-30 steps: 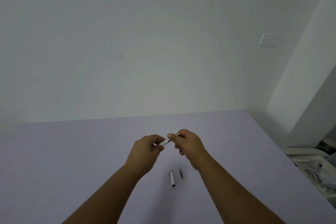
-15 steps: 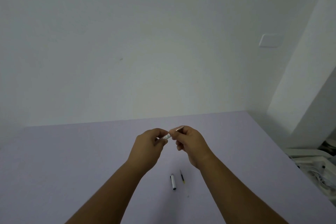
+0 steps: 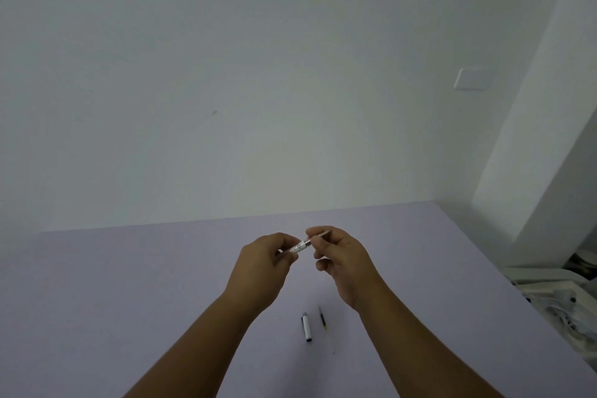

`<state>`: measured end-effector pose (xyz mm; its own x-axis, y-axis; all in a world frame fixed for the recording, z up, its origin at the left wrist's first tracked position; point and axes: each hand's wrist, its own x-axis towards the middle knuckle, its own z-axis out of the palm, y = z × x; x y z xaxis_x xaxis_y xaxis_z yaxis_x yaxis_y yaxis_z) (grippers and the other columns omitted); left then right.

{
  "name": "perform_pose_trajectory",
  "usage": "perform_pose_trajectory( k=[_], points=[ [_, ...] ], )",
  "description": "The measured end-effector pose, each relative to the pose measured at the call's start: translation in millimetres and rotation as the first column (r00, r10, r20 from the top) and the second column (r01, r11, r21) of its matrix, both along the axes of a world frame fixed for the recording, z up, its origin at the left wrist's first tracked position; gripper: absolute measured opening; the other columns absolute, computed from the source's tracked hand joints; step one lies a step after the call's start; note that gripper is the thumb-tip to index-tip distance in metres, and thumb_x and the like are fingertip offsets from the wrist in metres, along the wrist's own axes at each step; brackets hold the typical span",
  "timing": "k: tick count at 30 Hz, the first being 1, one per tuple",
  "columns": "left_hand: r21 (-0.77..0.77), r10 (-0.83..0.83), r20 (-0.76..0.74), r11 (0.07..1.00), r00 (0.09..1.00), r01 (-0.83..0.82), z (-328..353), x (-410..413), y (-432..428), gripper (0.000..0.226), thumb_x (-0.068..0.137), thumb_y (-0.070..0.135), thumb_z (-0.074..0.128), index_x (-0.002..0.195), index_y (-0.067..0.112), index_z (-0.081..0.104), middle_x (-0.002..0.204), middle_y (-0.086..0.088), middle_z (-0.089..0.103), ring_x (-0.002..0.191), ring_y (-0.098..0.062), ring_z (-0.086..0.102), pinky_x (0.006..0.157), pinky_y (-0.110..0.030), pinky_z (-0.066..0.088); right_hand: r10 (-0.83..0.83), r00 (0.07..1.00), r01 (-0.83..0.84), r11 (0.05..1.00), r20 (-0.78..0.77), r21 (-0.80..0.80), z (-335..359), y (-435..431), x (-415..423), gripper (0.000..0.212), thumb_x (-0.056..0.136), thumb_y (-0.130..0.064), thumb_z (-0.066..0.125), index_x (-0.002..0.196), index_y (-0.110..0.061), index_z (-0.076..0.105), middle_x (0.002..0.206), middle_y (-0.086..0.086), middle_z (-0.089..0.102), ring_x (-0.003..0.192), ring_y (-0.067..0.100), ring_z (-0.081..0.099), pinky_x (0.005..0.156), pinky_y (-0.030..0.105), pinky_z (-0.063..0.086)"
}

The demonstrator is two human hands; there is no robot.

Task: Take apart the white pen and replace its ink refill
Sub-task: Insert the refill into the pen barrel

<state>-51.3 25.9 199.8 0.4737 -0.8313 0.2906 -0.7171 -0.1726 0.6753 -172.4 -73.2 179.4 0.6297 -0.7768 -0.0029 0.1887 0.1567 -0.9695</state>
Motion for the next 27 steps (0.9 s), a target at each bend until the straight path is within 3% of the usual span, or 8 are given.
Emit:
perform_pose_trajectory(
  k=[4,7,12,16,18,20,25,27],
  points=[
    [0.01,-0.013,0.017,1.0,1.0,0.013,-1.1,-4.0,2.0,0.017,0.089,0.021,0.059,0.103,0.024,0.068,0.087,0.012,0.063,0.075,-0.004,0.055,0.063,-0.012,0.04,-0.071,0.983,0.062,0.996,-0.169,-0.061,0.2,1.7,1.6,0.028,0.077,-0.042,0.07,0.07,-0.016,0.061,0.059,-0.006,0.054,0.054,0.009,0.046,0.052,0.02,0.044],
    [0.008,0.012,-0.008,1.0,1.0,-0.011,-0.7,-3.5,2.5,0.017,0.089,0.02,0.059,0.103,0.023,0.068,0.086,0.011,0.063,0.073,-0.003,0.054,0.062,-0.012,0.038,-0.002,0.999,0.0,0.999,-0.05,-0.044,-0.3,2.6,-1.5,0.006,0.084,-0.024,0.066,0.085,-0.02,0.071,0.075,-0.005,0.062,0.068,0.012,0.052,0.059,0.024,0.047],
    [0.011,0.007,0.045,1.0,0.999,-0.007,0.1,-7.3,3.7,0.018,0.09,0.021,0.057,0.106,0.023,0.067,0.092,0.007,0.066,0.078,-0.008,0.056,0.066,-0.015,0.042,-0.093,0.979,0.084,0.995,-0.184,-0.054,0.2,5.0,2.9,0.028,0.077,-0.041,0.071,0.068,-0.016,0.061,0.055,-0.006,0.051,0.051,0.01,0.044,0.051,0.022,0.043],
    [0.014,0.033,0.004,0.999,0.999,-0.033,1.6,-2.4,3.4,0.017,0.089,0.021,0.058,0.104,0.023,0.067,0.084,0.011,0.061,0.072,-0.003,0.053,0.062,-0.013,0.039,0.034,0.999,-0.036,0.999,-0.042,-0.039,-0.4,4.1,-2.8,0.01,0.086,-0.02,0.064,0.092,-0.021,0.072,0.077,-0.007,0.063,0.068,0.01,0.053,0.06,0.023,0.047],
    [0.027,0.018,0.03,0.999,0.999,-0.018,1.4,-3.2,3.3,0.017,0.089,0.022,0.058,0.104,0.023,0.068,0.083,0.011,0.06,0.071,-0.005,0.053,0.06,-0.013,0.038,-0.011,0.996,0.009,1.0,-0.089,-0.025,0.8,4.8,-1.3,0.007,0.084,-0.023,0.066,0.082,-0.019,0.071,0.07,-0.004,0.059,0.063,0.012,0.05,0.059,0.024,0.046],
    [0.028,0.003,0.068,1.0,0.998,-0.005,1.1,-5.4,2.9,0.018,0.09,0.022,0.057,0.104,0.024,0.067,0.084,0.012,0.06,0.073,-0.005,0.053,0.062,-0.012,0.039,-0.058,0.986,0.056,0.998,-0.155,-0.015,0.2,5.9,1.5,0.02,0.079,-0.033,0.07,0.069,-0.018,0.063,0.06,-0.004,0.051,0.055,0.011,0.044,0.055,0.023,0.043],
    [0.009,0.013,-0.028,1.0,1.0,-0.013,1.6,-5.5,2.8,0.015,0.088,0.021,0.06,0.101,0.023,0.068,0.077,0.015,0.06,0.069,-0.005,0.054,0.059,-0.014,0.039,0.024,1.0,-0.024,1.0,0.001,0.003,0.4,3.8,-4.1,0.01,0.087,-0.016,0.062,0.091,-0.018,0.072,0.076,-0.003,0.061,0.066,0.011,0.05,0.059,0.024,0.045],
    [0.008,0.009,-0.014,1.0,1.0,-0.009,0.6,-6.6,3.4,0.016,0.089,0.021,0.059,0.101,0.024,0.068,0.079,0.014,0.061,0.071,-0.004,0.055,0.06,-0.013,0.04,-0.019,0.999,0.019,1.0,-0.051,0.001,1.7,4.5,-3.2,0.007,0.083,-0.022,0.067,0.083,-0.015,0.071,0.067,-0.003,0.056,0.061,0.012,0.047,0.057,0.024,0.043]
  ],
)
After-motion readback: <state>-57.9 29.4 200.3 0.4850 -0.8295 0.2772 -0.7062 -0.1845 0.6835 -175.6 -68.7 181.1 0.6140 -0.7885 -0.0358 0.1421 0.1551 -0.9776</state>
